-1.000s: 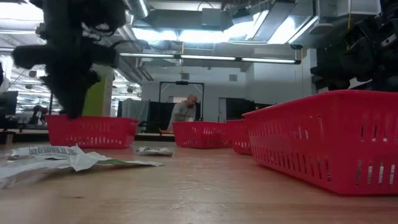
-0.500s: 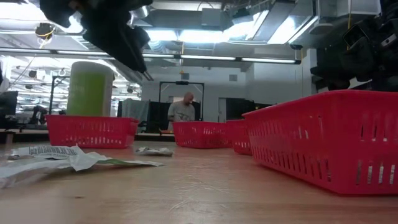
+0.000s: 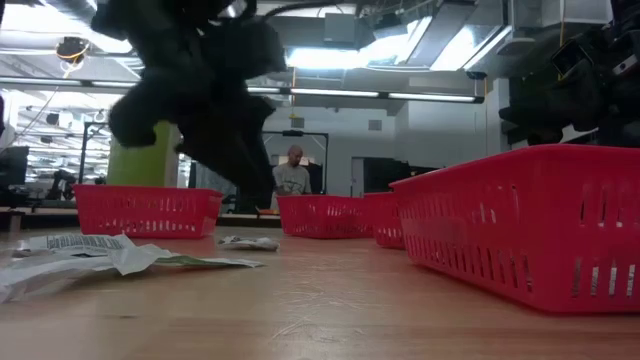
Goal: Pick & Place First Aid Supplies
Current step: Put the gray towelette pack into the red container
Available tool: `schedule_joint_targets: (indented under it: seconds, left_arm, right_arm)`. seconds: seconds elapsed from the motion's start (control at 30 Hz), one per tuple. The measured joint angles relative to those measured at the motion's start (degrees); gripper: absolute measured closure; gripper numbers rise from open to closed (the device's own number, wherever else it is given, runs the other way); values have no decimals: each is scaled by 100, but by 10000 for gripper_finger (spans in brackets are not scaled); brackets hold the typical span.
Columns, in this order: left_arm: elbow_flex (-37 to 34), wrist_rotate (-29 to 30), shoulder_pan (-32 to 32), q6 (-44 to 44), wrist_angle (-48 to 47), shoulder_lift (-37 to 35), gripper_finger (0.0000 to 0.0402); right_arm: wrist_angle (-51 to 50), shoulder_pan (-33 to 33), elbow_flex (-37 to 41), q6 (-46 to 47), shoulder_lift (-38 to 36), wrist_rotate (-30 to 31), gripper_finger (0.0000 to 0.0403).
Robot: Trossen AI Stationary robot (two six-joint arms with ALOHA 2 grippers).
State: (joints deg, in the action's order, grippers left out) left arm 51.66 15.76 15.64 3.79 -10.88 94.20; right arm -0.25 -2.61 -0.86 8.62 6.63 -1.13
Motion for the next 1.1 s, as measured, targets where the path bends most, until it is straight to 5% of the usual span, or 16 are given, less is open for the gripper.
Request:
schedule_joint_targets:
  seconds: [0.57, 0.87, 1.1]
  left_arm:
    - [26, -164, -46, -450, 64, 1018, 309]
    - [13, -391, -52, -361, 54, 1028, 389]
    - [6, -355, -50, -396, 92, 941, 400]
  right_arm:
    - [0, 2, 0, 8, -2, 0, 276]
    - [0, 1, 0, 7, -2, 0, 276]
    - [0, 2, 0, 6, 0, 0, 276]
